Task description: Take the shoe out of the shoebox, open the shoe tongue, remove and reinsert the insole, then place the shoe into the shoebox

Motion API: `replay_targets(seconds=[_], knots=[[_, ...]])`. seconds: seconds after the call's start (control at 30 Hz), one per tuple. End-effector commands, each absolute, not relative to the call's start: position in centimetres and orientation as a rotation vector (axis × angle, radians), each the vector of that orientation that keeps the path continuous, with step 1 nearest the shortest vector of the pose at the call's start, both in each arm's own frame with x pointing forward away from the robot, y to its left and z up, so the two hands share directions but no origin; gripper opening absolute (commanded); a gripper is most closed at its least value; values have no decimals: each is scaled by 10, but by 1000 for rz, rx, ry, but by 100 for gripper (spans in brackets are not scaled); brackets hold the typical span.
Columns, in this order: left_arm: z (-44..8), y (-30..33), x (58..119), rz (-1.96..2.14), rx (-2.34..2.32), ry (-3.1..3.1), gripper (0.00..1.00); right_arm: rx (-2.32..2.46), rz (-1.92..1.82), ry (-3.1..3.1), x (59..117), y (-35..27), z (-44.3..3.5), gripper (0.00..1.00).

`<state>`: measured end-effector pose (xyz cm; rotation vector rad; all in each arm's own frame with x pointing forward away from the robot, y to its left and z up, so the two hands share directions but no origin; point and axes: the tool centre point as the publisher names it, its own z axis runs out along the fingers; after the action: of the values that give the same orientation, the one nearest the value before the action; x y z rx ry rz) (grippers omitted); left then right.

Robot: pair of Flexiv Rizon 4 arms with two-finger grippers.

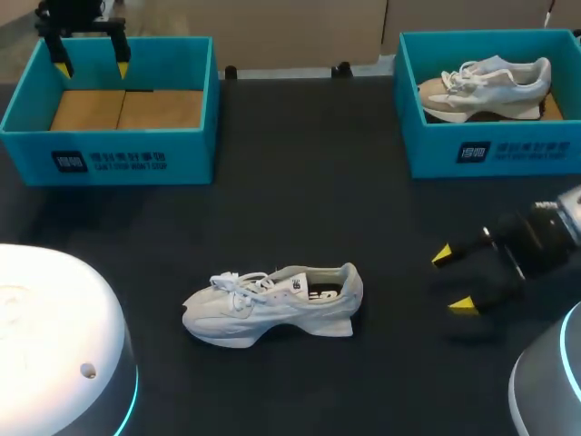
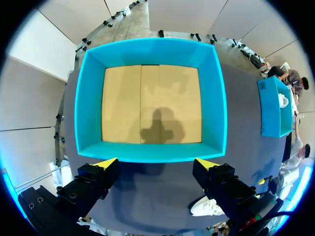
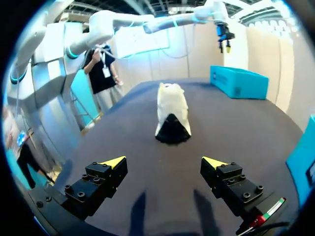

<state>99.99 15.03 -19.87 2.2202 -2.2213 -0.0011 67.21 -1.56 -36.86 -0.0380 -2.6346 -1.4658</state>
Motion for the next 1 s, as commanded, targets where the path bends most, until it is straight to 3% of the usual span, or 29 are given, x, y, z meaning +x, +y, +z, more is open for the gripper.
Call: replay_targets(seconds=[0.03,0.37,1.0], knots=[[-199,150,1000,-1,2220,-2221,100,-151,-1784,-2470,671,-27,-389,100],[-199,150,1000,-1,2220,-2221,100,-153,-1929,-2418,667,-28,-391,100],[-199,150,1000,-1,2220,-2221,100,-154,-1863,-2528,668,34,-380,100]])
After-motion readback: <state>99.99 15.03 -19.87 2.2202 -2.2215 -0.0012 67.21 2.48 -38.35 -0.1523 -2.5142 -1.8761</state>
